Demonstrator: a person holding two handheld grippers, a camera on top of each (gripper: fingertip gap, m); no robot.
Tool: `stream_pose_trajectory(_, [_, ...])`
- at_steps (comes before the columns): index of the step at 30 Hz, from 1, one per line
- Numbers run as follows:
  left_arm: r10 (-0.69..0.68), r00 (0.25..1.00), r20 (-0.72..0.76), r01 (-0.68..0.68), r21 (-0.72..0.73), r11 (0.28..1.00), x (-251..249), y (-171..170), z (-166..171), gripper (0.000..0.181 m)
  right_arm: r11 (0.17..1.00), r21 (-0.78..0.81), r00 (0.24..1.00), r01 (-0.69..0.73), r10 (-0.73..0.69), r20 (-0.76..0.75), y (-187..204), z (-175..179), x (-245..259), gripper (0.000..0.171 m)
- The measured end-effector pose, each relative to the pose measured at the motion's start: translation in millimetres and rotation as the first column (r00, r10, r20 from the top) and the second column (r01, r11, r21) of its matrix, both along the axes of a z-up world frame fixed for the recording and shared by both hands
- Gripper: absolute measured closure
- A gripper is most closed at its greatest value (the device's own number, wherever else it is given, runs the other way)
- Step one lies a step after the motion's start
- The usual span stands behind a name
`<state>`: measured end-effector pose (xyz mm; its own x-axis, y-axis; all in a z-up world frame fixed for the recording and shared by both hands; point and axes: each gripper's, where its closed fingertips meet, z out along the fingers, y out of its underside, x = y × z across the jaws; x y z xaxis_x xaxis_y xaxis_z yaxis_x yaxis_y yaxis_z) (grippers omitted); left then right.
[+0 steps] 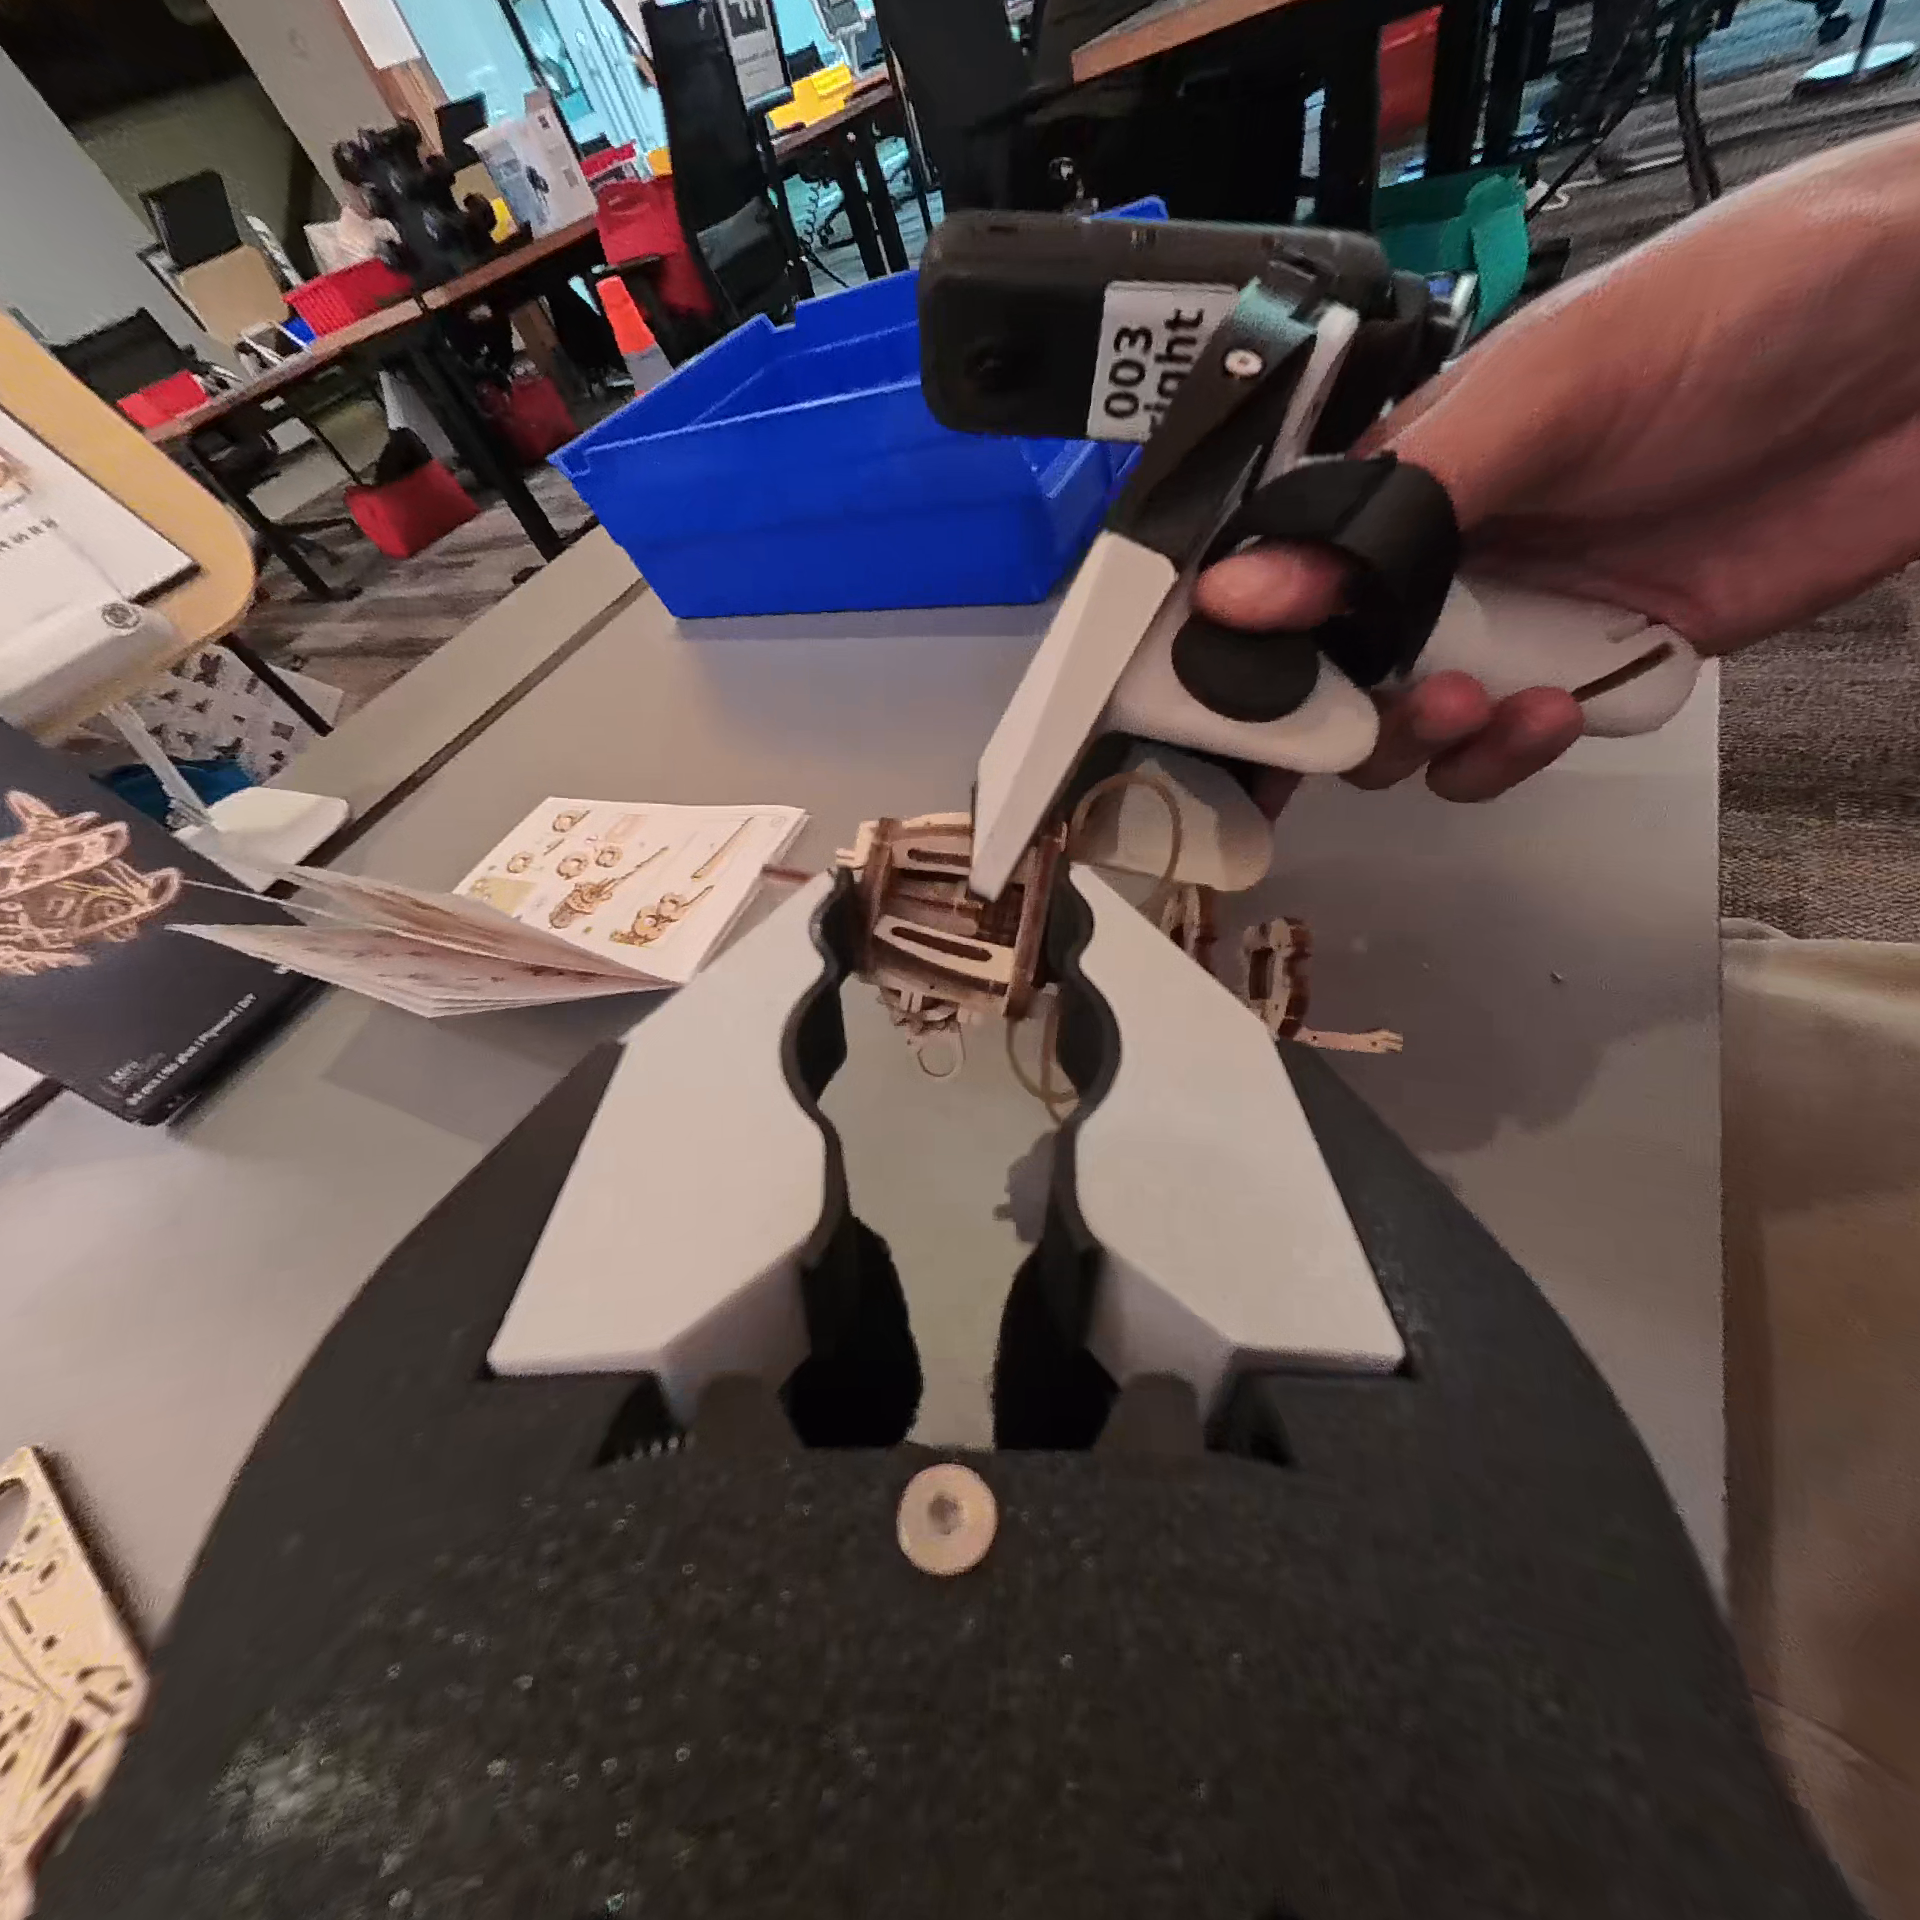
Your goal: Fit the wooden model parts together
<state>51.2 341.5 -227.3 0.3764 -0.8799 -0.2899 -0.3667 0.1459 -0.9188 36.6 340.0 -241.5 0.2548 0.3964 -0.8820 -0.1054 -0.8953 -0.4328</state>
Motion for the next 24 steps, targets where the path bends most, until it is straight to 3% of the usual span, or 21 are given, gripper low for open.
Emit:
stream_pose_trajectory(5, [-0.002,1.0,0.002,0.003,-0.087,0.996,3.1,-2.8,-6.1,0.137,0.999,-0.035,0.996,0.034,-0.031,0.084,1.6,-8.2,10.0,0.125])
stream_pose_trajectory(8, [0.0,1.0,-0.028,-0.003,-0.103,0.995,-0.1,-1.1,-11.6,0.127,0.997,-0.03,0.966,0.073,-0.063,0.252,7.6,-24.9,30.3,0.125])
stream_pose_trajectory(11, [-0.02,0.999,-0.046,0.014,-0.135,0.991,-5.0,-1.6,-14.4,0.128,0.995,0.012,0.88,0.102,-0.096,0.465,19.9,-39.4,58.7,0.125])
stream_pose_trajectory(16, [0.009,0.996,-0.088,-0.024,-0.18,0.983,-20.8,6.5,-20.5,0.137,0.992,0.094,0.747,0.08,-0.122,0.653,36.2,-42.8,72.8,0.126])
stream_pose_trajectory(24, [0.078,0.995,-0.067,-0.092,-0.243,0.966,-39.2,21.8,-16.7,0.139,0.981,0.192,0.568,-0.017,-0.149,0.81,36.5,-45.0,56.5,0.125])
